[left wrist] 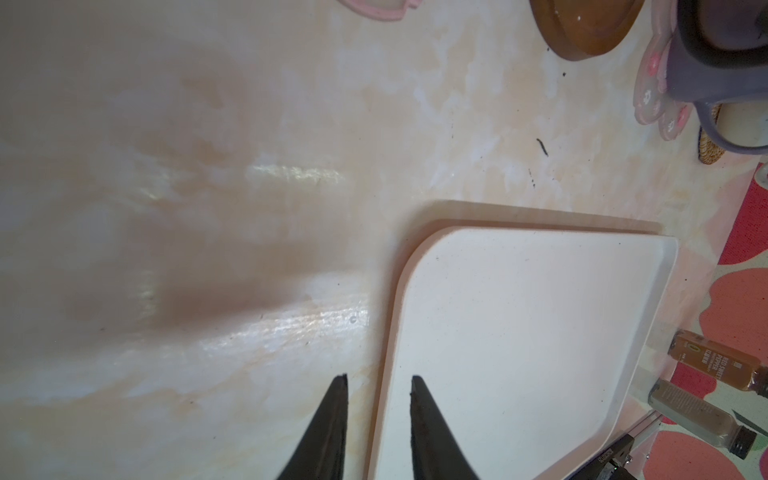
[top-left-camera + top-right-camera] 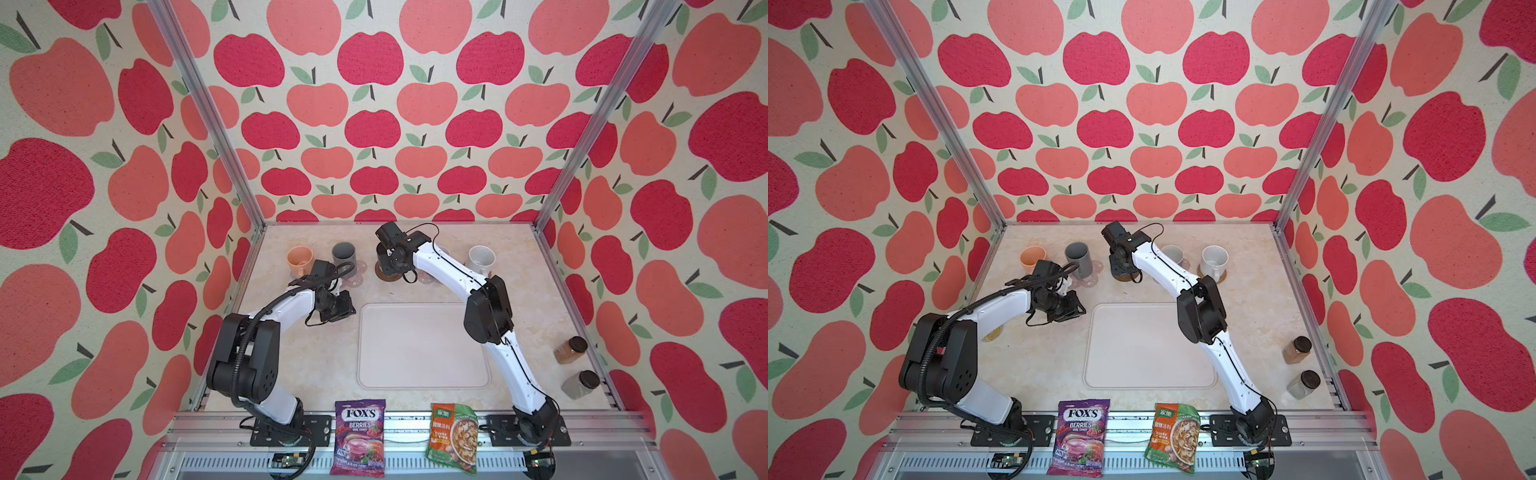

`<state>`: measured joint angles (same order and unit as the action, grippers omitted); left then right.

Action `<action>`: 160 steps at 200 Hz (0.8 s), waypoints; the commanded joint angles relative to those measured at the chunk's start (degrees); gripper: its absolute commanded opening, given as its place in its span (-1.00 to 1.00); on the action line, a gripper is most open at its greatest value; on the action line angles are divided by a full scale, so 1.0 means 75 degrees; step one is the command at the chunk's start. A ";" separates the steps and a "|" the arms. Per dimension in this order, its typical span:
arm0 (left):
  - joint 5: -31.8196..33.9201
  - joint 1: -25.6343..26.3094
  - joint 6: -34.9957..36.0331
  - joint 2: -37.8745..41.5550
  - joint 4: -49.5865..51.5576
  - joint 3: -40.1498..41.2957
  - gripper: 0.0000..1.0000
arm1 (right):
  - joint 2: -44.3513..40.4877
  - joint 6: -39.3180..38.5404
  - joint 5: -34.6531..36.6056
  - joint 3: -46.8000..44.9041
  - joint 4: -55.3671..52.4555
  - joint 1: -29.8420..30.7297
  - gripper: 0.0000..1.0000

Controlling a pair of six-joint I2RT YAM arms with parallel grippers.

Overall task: Place cups on coasters
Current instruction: Place the cup on the coaster.

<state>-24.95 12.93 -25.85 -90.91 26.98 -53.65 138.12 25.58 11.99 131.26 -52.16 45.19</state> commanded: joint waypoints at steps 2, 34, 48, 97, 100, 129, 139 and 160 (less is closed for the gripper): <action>-0.0094 -0.0013 0.0000 -0.0136 0.0105 -0.0152 -0.43 | -0.0358 0.0128 0.0168 -0.0257 -0.0095 -0.0078 -0.90; -0.0105 0.0000 -0.0012 -0.0141 0.0094 -0.0145 -0.43 | -0.0472 0.0204 0.0123 -0.0354 -0.0045 -0.0065 -0.90; -0.0108 0.0011 -0.0011 -0.0151 0.0072 -0.0136 -0.43 | -0.0530 0.0234 0.0142 -0.0440 -0.0011 -0.0060 -0.91; -0.0102 0.0022 0.0008 -0.0167 0.0089 -0.0110 -0.42 | -0.0571 0.0359 0.0003 -0.0615 0.0070 -0.0060 -0.91; -0.0099 0.0022 0.0011 -0.0176 0.0093 -0.0102 -0.42 | -0.0580 0.0362 -0.0004 -0.0615 0.0069 -0.0060 -0.91; -0.0130 0.0028 -0.0010 -0.0187 0.0082 -0.0104 -0.42 | -0.0598 0.0386 -0.0052 -0.0640 0.0084 -0.0060 -0.74; -0.0142 0.0034 -0.0004 -0.0190 0.0069 -0.0109 -0.42 | -0.0614 0.0408 -0.0072 -0.0639 0.0068 -0.0060 -0.69; -0.0097 0.0032 -0.0010 -0.0192 0.0079 -0.0130 -0.42 | -0.0658 0.0444 -0.0098 -0.0663 0.0020 -0.0049 -0.43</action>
<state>-24.99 12.99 -25.85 -91.29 26.96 -53.65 136.09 27.38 11.88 127.46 -50.22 45.19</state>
